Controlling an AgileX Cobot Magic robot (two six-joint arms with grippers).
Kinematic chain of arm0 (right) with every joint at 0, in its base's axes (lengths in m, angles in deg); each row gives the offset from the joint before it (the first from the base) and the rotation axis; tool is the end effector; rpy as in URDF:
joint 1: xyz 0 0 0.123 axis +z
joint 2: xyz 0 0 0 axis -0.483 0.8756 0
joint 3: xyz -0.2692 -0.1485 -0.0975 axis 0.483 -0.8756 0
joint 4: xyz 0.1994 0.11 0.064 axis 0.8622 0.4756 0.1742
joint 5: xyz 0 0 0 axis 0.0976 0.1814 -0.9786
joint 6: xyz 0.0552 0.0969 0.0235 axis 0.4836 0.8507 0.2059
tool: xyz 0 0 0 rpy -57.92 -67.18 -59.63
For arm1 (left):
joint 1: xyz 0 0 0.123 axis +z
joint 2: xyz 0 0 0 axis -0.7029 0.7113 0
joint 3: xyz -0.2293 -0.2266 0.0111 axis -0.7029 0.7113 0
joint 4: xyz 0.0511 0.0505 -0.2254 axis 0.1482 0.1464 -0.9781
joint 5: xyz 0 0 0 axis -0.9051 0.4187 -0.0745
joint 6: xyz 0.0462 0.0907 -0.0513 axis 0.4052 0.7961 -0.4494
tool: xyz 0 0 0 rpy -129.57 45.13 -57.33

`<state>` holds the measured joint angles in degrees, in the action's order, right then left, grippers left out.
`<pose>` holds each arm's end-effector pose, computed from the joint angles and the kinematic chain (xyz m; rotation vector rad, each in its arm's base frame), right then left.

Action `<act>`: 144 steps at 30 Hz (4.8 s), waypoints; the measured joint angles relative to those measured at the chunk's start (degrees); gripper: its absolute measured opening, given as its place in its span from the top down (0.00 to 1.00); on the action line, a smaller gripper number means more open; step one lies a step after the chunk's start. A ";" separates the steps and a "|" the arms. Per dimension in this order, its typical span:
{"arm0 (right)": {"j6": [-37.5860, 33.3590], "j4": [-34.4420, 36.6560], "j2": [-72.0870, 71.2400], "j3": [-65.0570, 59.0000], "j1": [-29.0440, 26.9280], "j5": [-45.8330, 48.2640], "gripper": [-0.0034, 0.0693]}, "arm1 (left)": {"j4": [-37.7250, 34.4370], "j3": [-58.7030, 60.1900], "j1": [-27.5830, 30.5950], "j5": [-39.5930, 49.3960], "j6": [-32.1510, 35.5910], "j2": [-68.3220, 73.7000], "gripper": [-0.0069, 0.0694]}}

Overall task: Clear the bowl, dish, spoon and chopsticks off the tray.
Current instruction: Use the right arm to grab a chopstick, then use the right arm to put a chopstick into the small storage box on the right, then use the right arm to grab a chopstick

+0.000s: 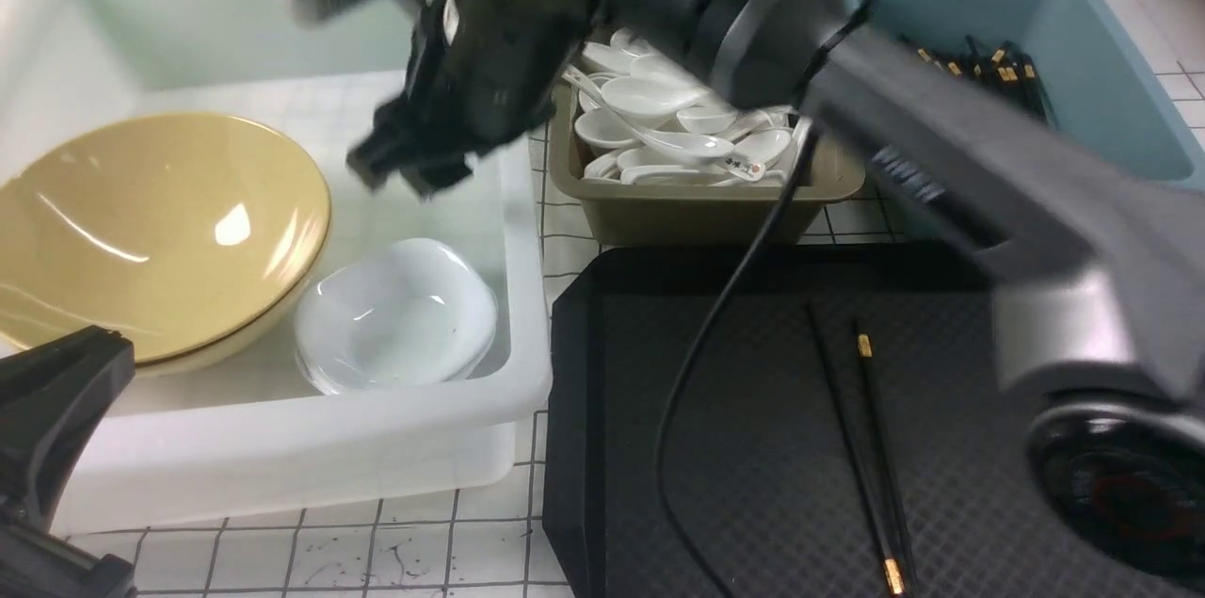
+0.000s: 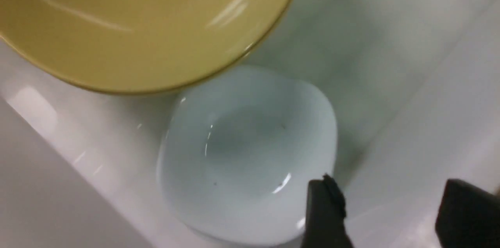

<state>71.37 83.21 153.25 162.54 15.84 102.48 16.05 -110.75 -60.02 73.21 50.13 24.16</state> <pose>0.3663 0.3618 0.3583 -0.9407 2.3283 0.3240 0.0481 -0.0169 0.2985 0.4578 1.7308 -0.0590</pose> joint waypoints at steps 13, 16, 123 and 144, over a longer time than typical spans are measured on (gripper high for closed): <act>1.34 -1.68 -33.96 -60.83 -16.59 -3.60 0.45 | -1.72 0.00 0.00 -0.66 -0.05 0.00 0.93; 3.58 -1.16 -34.86 -72.91 -16.64 -11.73 0.45 | -1.77 0.00 0.00 -1.64 -0.05 0.00 0.93; 1.27 -6.90 -30.07 -80.20 -9.08 -19.57 0.58 | -1.72 5.37 0.00 -8.65 -0.01 0.00 0.93; -4.22 -0.10 -28.94 -87.51 -7.49 -28.75 0.84 | -1.72 5.37 0.00 -8.65 -0.01 0.00 0.93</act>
<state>67.14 83.11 124.31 75.03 8.35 73.73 14.33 -105.37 -60.02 64.56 50.11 24.16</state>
